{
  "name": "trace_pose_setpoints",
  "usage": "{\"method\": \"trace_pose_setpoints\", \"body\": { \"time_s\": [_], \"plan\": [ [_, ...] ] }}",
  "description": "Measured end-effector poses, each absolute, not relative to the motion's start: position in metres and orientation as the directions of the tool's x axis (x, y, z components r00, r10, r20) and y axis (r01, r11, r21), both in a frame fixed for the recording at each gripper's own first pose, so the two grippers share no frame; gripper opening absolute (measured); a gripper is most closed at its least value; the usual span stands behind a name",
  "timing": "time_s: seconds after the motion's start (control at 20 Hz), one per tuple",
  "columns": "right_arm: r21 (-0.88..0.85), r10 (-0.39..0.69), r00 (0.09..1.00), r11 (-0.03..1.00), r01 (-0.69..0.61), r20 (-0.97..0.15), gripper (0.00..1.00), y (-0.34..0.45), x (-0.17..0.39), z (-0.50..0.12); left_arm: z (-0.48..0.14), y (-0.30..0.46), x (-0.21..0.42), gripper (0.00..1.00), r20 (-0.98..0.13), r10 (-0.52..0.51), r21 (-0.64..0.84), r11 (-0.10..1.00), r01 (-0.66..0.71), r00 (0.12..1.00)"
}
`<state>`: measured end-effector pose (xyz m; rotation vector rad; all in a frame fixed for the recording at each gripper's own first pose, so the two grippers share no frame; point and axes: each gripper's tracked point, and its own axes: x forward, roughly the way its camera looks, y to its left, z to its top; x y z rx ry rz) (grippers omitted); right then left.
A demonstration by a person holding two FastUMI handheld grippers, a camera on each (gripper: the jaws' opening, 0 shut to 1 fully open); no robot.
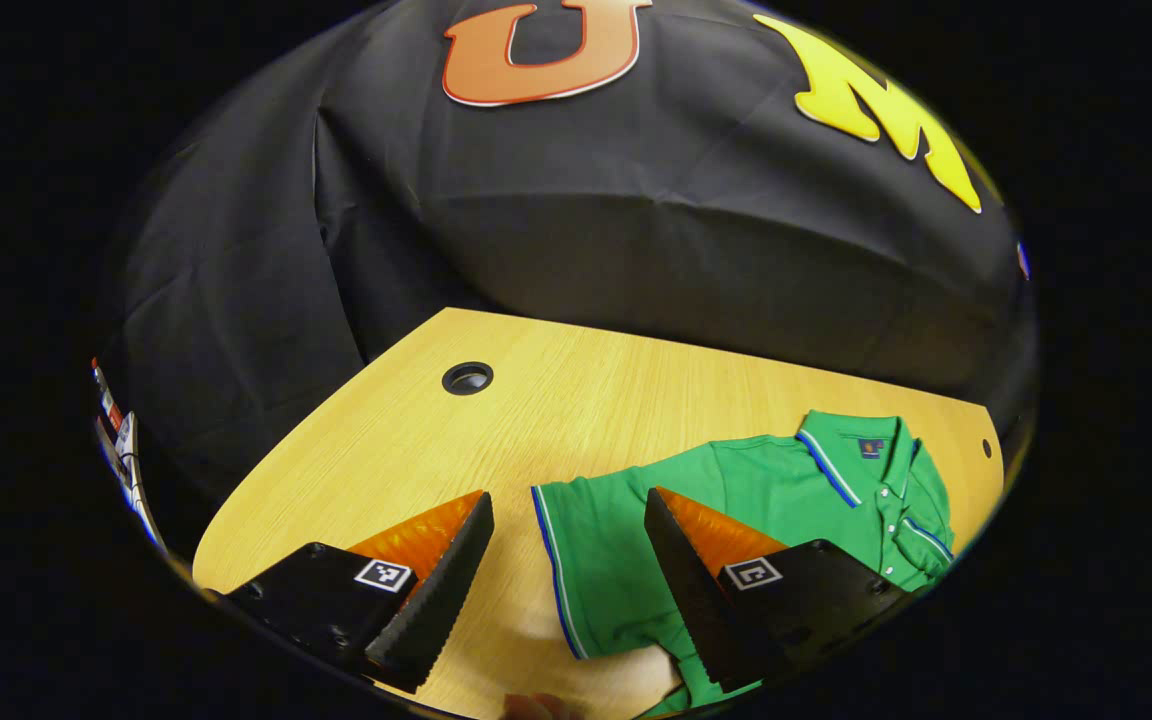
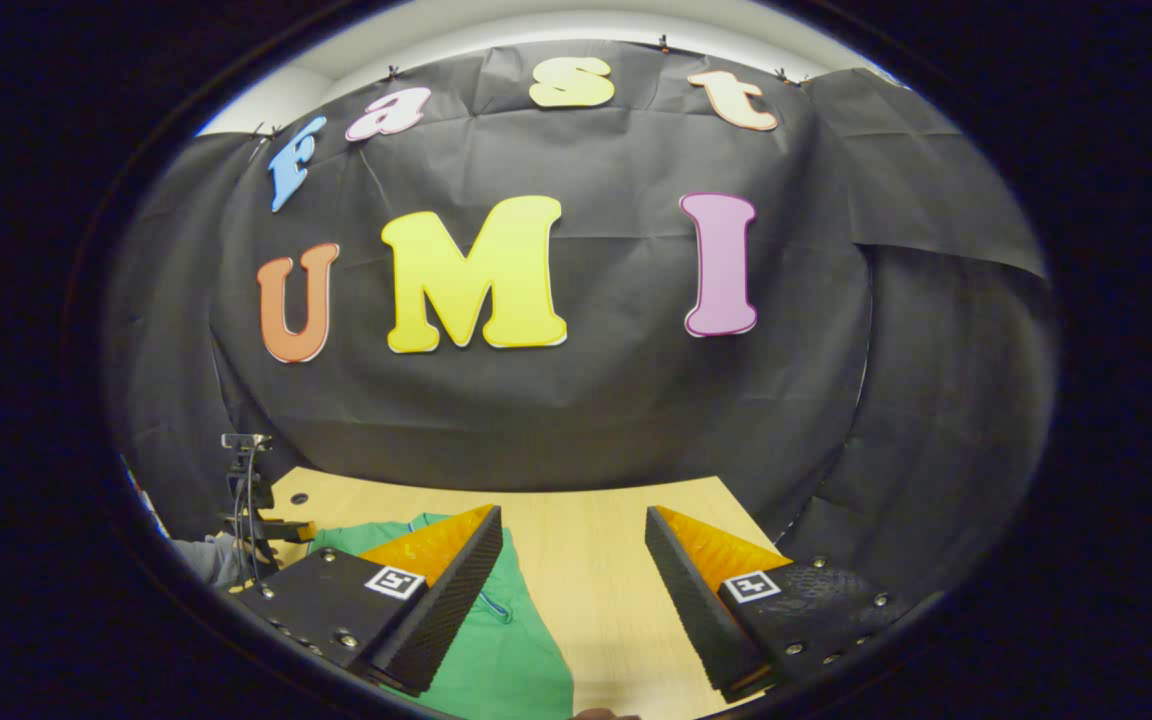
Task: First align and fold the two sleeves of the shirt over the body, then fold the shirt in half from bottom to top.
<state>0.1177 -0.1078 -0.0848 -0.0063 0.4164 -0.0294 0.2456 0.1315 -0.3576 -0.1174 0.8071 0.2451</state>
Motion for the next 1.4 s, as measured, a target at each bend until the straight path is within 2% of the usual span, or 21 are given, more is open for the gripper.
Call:
{"method": "trace_pose_setpoints", "body": {
  "time_s": [0.35, 0.45, 0.5, 0.65, 0.7, 0.8, 0.9, 1.0, 1.4],
  "plan": [
    [-0.073, -0.015, 0.895, 0.997, -0.019, -0.446, 0.93, -0.100, 0.124, -0.094, -0.403, 0.131, 0.262, 0.97, -0.800, 0.156, 0.013, 0.970, -0.243, 0.579],
    [-0.064, -0.006, 0.890, 0.998, -0.026, -0.457, 0.93, -0.098, 0.127, -0.096, -0.405, 0.131, 0.268, 1.00, -0.791, 0.150, -0.005, 0.968, -0.251, 0.593],
    [-0.057, -0.002, 0.888, 0.998, -0.027, -0.460, 0.93, -0.096, 0.129, -0.097, -0.404, 0.131, 0.266, 0.96, -0.796, 0.148, -0.013, 0.965, -0.261, 0.587],
    [-0.051, 0.008, 0.882, 0.998, -0.036, -0.472, 0.93, -0.093, 0.133, -0.100, -0.405, 0.128, 0.265, 0.98, -0.805, 0.126, -0.013, 0.973, -0.230, 0.579],
    [-0.054, 0.012, 0.879, 0.998, -0.042, -0.476, 0.93, -0.092, 0.132, -0.101, -0.407, 0.119, 0.265, 0.91, -0.816, 0.094, -0.021, 0.981, -0.192, 0.570],
    [-0.058, 0.015, 0.878, 0.997, -0.048, -0.479, 0.93, -0.092, 0.135, -0.101, -0.406, 0.108, 0.267, 0.49, -0.813, 0.049, -0.006, 0.996, -0.092, 0.581],
    [-0.056, 0.017, 0.875, 0.997, -0.050, -0.484, 0.93, -0.092, 0.135, -0.101, -0.405, 0.112, 0.271, 0.07, -0.801, 0.089, 0.051, 0.995, -0.081, 0.592],
    [-0.064, 0.012, 0.876, 0.997, -0.049, -0.482, 0.93, -0.095, 0.134, -0.099, -0.405, 0.109, 0.270, 0.04, -0.789, 0.112, 0.072, 0.993, -0.090, 0.604],
    [-0.060, 0.004, 0.885, 0.998, -0.035, -0.466, 0.93, -0.102, 0.134, -0.092, -0.397, 0.101, 0.267, 0.03, -0.786, 0.098, 0.053, 0.994, -0.092, 0.611]
  ]
}}
